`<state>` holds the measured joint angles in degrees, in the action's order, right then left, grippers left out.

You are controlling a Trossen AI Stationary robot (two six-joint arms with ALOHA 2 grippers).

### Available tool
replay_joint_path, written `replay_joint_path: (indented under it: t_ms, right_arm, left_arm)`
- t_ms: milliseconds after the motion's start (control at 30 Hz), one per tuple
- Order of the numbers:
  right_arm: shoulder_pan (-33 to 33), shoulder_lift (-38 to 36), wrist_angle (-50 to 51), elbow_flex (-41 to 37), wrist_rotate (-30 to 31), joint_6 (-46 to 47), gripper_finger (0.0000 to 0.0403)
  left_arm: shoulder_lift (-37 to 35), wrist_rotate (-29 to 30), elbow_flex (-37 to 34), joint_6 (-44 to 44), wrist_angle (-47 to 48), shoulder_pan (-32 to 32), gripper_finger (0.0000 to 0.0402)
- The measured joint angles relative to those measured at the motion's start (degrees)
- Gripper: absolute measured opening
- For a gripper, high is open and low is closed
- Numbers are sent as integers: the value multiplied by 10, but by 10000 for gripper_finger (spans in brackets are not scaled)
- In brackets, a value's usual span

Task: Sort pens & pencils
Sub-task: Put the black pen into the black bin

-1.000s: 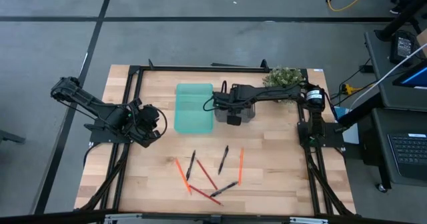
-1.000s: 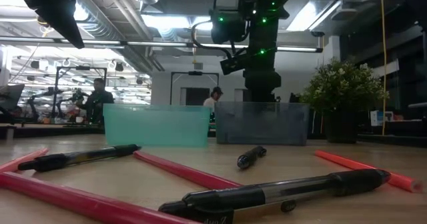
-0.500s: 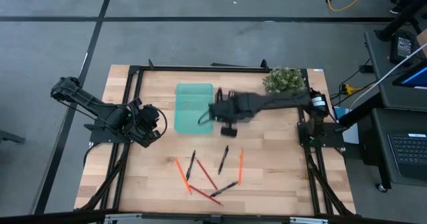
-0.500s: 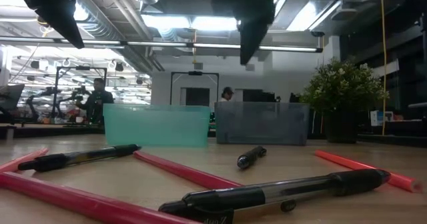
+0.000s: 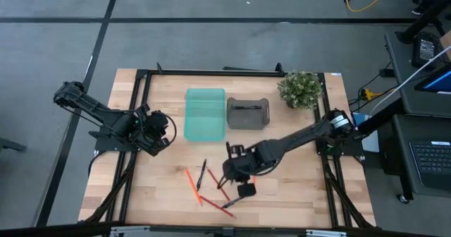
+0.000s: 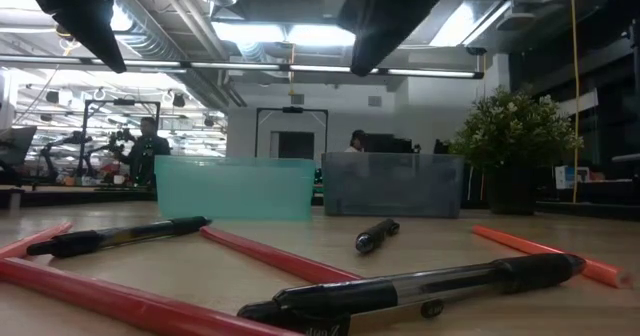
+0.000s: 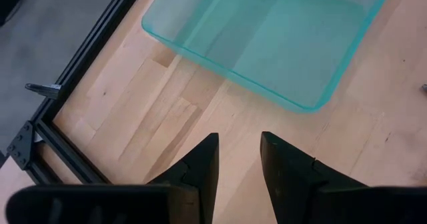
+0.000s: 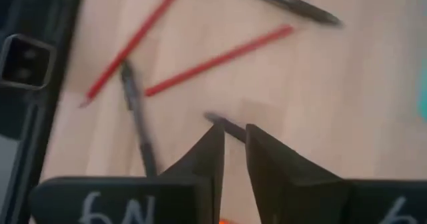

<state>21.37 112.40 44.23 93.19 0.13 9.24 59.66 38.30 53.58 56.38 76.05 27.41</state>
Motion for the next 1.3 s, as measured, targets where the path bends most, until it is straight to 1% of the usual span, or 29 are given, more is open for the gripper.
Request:
replay_joint_path:
  t_ms: [100, 233, 367, 567, 767, 933, 1100, 1300]
  right_arm:
    - [-4, 0, -23, -29, -32, -48, 64]
    - [-18, 1, -15, -66, -41, -118, 64]
    - [-33, 1, -14, -90, -70, -187, 64]
    - [-52, 1, 1, -92, -78, -332, 69]
    - [-71, 0, 14, -89, -78, -453, 94]
    - [-74, 0, 3, -90, -79, -502, 110]
    - [-68, 3, -40, -103, -79, -542, 112]
    - [-64, 29, -39, -104, -79, -560, 112]
  left_arm:
    - [0, 0, 0, 0, 0, 0, 105]
    - [0, 0, 0, 0, 0, 0, 105]
    - [0, 0, 0, 0, 0, 0, 105]
    - [0, 0, 0, 0, -1, -2, 105]
    - [0, -20, 0, 0, -8, -9, 105]
    - [0, -24, 0, 0, -20, -9, 105]
    - [0, -24, 0, 0, -35, -9, 105]
    - [0, -24, 0, 0, -42, -9, 105]
